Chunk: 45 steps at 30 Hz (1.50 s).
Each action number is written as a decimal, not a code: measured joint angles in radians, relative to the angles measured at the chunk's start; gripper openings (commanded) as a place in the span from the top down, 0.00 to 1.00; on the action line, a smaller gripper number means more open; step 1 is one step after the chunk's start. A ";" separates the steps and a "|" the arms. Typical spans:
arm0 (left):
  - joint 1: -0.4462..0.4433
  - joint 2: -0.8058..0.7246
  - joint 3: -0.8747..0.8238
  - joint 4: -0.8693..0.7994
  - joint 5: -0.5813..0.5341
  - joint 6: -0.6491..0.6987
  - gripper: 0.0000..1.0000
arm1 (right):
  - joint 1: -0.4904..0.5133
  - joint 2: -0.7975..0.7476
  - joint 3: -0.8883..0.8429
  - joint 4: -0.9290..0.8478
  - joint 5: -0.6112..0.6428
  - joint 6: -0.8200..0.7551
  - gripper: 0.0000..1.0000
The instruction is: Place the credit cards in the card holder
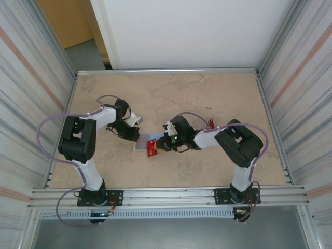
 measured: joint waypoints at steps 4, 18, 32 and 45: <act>0.000 0.000 0.000 0.000 -0.002 0.000 1.00 | 0.001 0.021 0.000 0.004 0.000 0.000 1.00; 0.000 0.000 0.000 0.000 -0.003 0.000 1.00 | 0.002 0.013 0.000 -0.009 0.001 0.003 1.00; 0.000 0.000 0.000 0.000 -0.006 0.000 1.00 | 0.029 -0.016 0.012 -0.043 0.003 0.000 1.00; 0.000 0.000 0.000 0.000 -0.006 0.000 1.00 | 0.021 0.024 0.024 -0.043 0.001 0.000 1.00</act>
